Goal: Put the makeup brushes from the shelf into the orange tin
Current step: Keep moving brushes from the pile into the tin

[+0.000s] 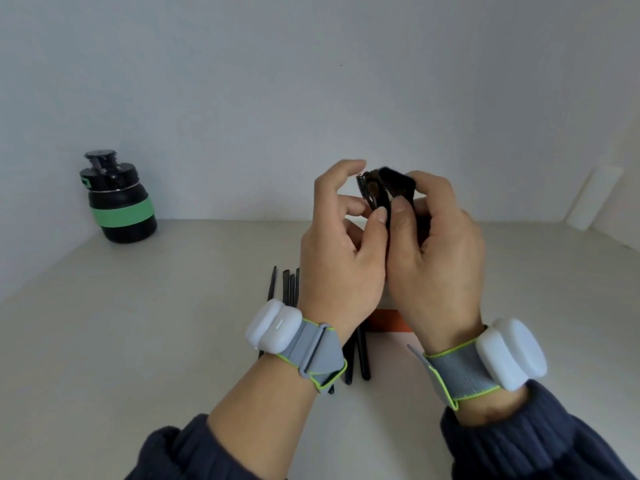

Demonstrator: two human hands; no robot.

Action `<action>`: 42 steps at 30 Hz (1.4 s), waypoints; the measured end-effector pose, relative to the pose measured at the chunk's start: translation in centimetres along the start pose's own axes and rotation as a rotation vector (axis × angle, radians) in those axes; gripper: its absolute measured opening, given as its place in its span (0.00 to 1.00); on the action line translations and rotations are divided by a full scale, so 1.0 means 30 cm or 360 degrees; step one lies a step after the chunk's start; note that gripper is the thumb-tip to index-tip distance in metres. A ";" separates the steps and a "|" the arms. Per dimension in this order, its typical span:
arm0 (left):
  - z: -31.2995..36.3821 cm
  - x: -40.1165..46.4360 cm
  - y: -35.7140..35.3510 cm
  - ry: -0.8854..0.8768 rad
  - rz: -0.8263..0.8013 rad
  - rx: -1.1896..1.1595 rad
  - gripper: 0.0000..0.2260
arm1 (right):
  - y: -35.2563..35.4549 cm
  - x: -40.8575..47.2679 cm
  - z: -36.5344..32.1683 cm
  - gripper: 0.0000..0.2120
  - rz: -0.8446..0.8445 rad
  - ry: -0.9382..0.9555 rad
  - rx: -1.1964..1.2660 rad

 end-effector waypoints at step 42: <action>-0.370 -0.018 0.370 0.0982 -0.0748 0.1631 0.25 | -0.323 -0.286 -0.094 0.16 -0.1335 0.0635 -0.0567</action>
Point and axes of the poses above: each hand's wrist, its own x-axis towards the middle knuckle, its own y-axis out of the back of the hand, z = x × y, the point moved 9 cm from there along x, towards the middle knuckle, and after that the axes turned 9 degrees about -x, right-handed, at the moved point
